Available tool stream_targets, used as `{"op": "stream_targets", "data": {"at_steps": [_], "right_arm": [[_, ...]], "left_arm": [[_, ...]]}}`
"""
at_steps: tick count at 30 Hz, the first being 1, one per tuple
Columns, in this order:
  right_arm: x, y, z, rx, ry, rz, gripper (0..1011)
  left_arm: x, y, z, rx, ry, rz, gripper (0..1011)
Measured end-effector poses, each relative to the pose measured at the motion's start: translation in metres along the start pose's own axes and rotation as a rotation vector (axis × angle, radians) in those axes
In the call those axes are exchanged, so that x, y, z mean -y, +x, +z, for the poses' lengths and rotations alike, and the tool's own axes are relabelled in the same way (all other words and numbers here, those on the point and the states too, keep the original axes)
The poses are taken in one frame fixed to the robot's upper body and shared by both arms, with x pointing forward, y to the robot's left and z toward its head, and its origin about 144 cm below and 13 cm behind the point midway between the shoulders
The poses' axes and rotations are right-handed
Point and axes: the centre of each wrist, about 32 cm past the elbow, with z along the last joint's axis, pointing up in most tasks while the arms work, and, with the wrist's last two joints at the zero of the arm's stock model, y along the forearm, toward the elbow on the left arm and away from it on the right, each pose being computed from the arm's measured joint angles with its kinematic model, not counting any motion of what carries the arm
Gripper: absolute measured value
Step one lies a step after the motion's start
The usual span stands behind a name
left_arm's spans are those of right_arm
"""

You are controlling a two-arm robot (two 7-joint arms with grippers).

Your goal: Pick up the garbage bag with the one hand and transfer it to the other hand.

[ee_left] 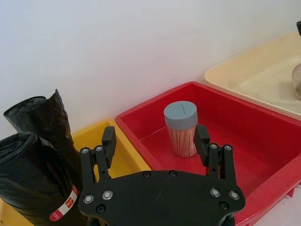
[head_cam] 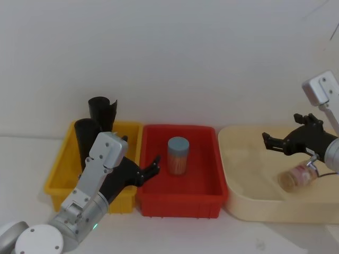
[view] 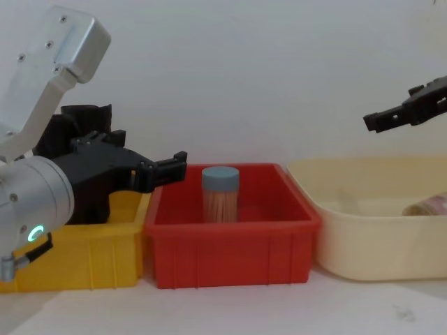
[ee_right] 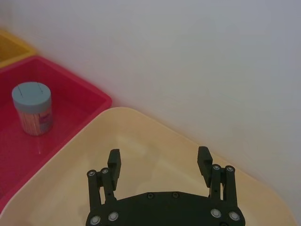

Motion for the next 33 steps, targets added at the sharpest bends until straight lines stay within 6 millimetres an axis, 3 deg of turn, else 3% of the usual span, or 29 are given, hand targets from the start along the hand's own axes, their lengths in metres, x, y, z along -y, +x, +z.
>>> {"op": "stream_targets", "data": {"at_steps": [14,33], "right_arm": [[0.001,0.002,-0.004,0.002,-0.025,0.000,999],[0.001,0.003,-0.006,0.002,-0.034,0.000,999]], "left_arm": [[-0.009,0.007,0.008,0.002,0.003,-0.036,1002],[-0.055,0.014,0.034,-0.006,0.122,0.031,1001]]}}
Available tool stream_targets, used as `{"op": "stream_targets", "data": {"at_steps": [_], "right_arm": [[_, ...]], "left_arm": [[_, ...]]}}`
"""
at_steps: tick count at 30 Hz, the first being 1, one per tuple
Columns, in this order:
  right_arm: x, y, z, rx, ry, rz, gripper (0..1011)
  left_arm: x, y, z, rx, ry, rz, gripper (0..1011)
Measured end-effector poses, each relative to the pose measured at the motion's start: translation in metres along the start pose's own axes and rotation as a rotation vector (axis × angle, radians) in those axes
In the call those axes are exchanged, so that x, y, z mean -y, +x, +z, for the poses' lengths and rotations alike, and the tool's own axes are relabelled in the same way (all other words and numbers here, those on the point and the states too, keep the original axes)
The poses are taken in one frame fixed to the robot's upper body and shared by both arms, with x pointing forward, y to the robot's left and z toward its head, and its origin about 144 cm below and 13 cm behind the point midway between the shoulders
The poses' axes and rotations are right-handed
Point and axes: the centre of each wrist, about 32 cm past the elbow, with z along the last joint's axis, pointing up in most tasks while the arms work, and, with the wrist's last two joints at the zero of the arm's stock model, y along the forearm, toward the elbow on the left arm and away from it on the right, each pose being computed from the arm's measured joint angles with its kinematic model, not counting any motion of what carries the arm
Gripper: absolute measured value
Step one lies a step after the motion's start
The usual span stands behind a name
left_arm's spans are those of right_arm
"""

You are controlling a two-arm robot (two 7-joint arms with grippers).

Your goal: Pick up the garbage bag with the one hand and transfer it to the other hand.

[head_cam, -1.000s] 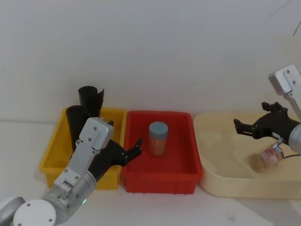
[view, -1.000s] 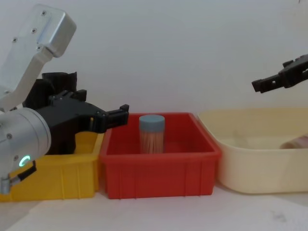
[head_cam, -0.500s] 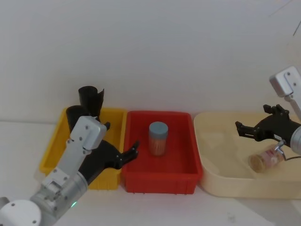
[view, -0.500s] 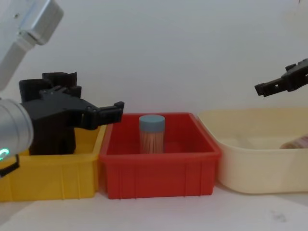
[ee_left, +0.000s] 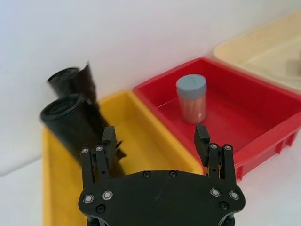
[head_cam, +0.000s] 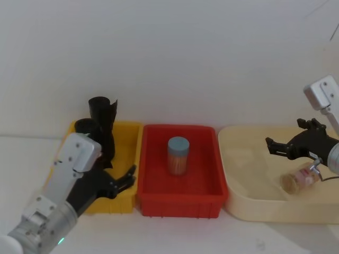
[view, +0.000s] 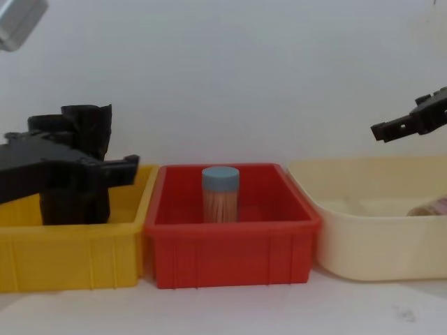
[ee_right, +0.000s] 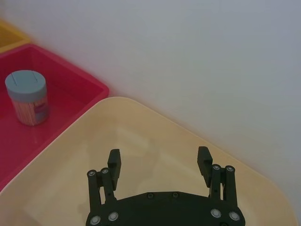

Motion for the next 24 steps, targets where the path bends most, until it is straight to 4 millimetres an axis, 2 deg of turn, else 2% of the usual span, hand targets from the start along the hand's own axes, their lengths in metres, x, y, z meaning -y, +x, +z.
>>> {"op": "stream_targets", "data": {"at_steps": [10,24], "right_arm": [[0.000,0.000,0.000,0.000,-0.002,0.000,999],[0.000,0.000,0.000,0.000,-0.002,0.000,999]], "left_arm": [[-0.012,0.010,0.008,0.003,0.073,0.106,1002],[-0.001,0.031,0.010,-0.032,0.109,0.149,1002]]}}
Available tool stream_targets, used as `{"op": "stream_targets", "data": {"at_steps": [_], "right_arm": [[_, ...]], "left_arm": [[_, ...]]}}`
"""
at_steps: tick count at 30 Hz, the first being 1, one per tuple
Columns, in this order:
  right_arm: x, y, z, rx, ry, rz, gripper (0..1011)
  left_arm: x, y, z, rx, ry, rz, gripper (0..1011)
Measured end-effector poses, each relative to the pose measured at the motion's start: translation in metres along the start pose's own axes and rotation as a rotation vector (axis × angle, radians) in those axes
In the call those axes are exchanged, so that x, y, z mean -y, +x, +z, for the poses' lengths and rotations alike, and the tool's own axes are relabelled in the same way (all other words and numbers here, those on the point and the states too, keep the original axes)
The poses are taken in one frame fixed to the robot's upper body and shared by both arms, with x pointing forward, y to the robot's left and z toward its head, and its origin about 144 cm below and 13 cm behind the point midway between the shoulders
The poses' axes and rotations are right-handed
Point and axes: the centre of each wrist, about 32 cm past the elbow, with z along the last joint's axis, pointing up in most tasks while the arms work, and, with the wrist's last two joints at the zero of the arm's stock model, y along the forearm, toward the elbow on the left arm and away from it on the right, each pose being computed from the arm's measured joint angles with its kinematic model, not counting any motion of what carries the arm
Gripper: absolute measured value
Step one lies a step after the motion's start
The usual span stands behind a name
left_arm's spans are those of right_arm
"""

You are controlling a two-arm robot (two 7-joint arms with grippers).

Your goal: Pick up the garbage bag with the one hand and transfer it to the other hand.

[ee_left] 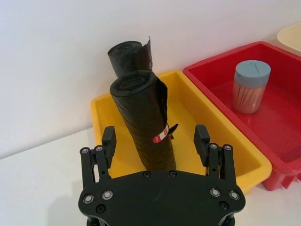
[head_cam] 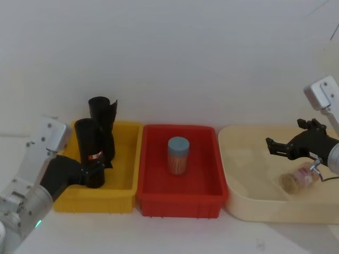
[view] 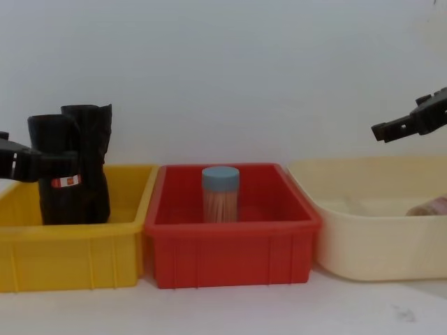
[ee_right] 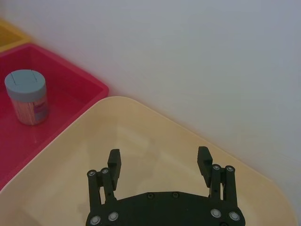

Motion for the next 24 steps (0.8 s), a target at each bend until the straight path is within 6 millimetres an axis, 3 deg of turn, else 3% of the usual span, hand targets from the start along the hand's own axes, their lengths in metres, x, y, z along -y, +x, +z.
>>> {"op": "stream_targets", "data": {"at_steps": [21,24], "right_arm": [[0.000,0.000,0.000,0.000,0.000,0.000,999],[0.000,0.000,0.000,0.000,0.000,0.000,999]], "left_arm": [[0.045,0.023,0.003,-0.097,0.010,-0.030,1002],[0.048,0.023,0.003,-0.102,0.012,-0.031,952]]}}
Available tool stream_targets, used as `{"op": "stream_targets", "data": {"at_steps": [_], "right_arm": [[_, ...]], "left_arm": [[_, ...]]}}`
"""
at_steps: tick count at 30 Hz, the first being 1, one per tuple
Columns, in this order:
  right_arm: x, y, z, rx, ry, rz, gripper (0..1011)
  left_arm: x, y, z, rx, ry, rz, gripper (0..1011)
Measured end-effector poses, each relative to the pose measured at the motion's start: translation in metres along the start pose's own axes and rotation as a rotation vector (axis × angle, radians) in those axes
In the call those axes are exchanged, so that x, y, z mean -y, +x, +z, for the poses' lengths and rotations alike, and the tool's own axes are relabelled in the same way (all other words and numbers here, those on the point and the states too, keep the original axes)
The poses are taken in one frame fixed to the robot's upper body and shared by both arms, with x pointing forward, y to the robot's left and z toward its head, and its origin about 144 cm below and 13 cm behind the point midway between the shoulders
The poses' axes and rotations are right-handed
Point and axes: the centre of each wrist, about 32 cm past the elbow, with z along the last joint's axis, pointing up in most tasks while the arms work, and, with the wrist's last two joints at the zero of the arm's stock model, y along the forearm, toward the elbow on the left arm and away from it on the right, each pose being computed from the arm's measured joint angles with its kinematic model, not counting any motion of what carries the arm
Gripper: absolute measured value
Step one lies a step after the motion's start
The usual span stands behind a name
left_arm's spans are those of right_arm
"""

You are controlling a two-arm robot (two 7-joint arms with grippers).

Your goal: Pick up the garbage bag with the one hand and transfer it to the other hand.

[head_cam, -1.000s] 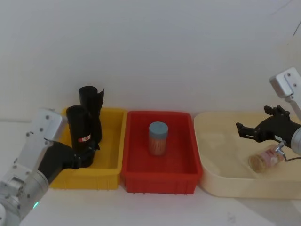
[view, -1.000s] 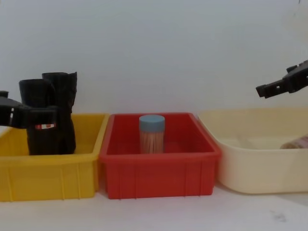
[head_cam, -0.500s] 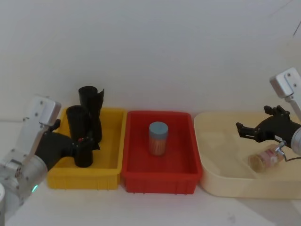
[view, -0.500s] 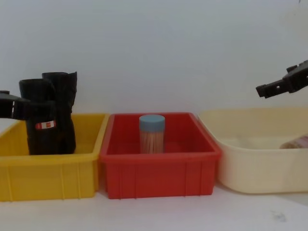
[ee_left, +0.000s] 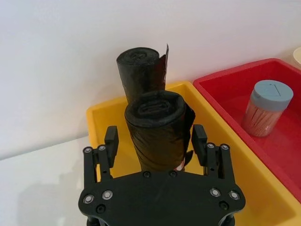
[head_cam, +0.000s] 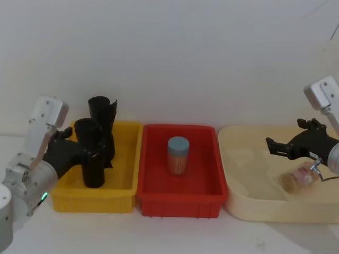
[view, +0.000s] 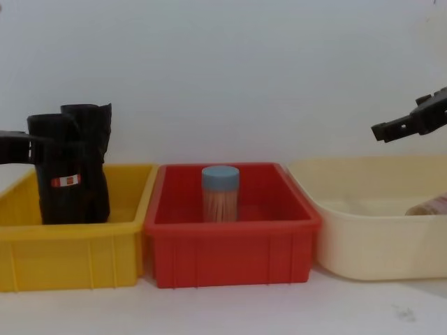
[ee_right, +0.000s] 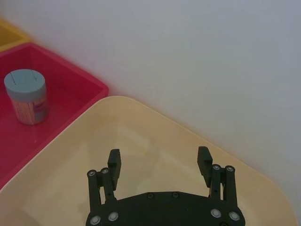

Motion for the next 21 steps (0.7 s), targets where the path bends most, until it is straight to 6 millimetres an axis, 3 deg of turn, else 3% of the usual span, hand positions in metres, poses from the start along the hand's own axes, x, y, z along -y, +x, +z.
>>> {"op": "stream_targets", "data": {"at_steps": [14,21], "right_arm": [[0.0000,0.0000,0.0000,0.000,0.000,0.000,999],[0.0000,0.0000,0.0000,0.000,0.000,0.000,999]], "left_arm": [[0.0101,0.0033,0.0017,-0.018,0.003,-0.005,594],[0.0108,0.0037,0.0021,-0.018,0.003,-0.009,532]]}}
